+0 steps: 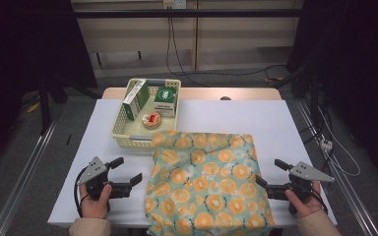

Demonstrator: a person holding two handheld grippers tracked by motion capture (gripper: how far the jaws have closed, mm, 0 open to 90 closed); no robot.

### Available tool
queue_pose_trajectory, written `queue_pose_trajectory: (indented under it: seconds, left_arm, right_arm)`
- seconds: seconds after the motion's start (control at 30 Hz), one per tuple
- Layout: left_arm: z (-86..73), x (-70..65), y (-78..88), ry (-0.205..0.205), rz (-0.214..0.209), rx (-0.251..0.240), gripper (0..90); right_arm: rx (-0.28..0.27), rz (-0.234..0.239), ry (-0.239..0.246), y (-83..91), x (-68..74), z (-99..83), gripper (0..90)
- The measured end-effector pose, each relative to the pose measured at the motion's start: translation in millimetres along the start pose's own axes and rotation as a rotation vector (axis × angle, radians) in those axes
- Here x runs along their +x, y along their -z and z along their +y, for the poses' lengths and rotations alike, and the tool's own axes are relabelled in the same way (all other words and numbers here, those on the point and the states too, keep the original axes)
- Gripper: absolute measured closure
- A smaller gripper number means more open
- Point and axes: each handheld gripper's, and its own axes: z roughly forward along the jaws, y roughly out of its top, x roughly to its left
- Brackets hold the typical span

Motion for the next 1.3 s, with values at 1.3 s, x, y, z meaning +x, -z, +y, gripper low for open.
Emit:
queue_pose_trajectory:
  seconds: [1.3]
  left_arm:
    - [0.4,1.5,1.9,0.001,-0.028,-0.020,4.7]
  right_arm:
    - [0.092,-0.030,0.012,-56.6,-12.5,38.7,12.4]
